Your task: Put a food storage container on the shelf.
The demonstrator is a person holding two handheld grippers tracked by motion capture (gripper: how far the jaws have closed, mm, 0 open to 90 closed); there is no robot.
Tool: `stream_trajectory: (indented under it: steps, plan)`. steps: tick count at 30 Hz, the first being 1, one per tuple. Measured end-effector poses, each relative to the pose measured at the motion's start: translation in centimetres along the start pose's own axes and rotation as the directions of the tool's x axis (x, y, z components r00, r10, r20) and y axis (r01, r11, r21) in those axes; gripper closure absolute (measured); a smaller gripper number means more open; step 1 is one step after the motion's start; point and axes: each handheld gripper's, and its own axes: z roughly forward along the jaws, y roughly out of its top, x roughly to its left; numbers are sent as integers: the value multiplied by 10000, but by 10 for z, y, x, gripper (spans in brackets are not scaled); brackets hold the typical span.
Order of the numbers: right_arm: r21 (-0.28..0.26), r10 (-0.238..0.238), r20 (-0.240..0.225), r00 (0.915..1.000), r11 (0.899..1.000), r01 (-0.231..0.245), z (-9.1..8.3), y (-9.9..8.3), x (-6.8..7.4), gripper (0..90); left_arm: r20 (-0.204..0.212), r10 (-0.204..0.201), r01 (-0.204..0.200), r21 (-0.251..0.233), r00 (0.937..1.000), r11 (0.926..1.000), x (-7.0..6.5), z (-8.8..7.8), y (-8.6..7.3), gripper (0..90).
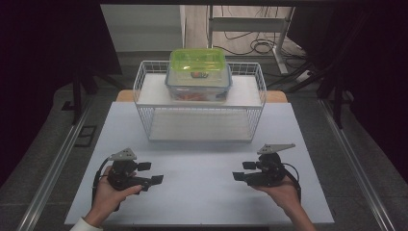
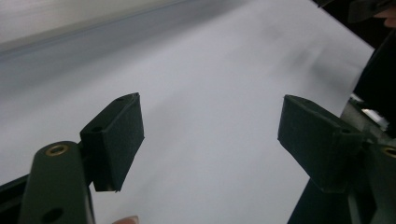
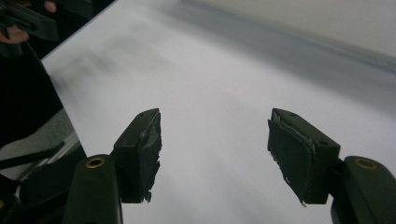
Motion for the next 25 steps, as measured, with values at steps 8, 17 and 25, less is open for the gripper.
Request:
stream_trajectory:
  steps: [8, 17, 25]
  plan:
    - [65, -46, 52, 10000, 10000, 46, 3, -2, 1, 349, -303, 101, -95, 198, 9995, 9998, -1, 4, -5, 222]
    - [145, -33, 98, 9999, 9999, 32, 5, -4, 0, 349, -481, -2, 12, 203, 9988, 9998, 3, 3, -7, 222]
    - [250, -50, 90, 9999, 9997, 47, 7, -5, -1, 348, -555, 26, -12, 252, 9985, 9997, 4, 3, -8, 220]
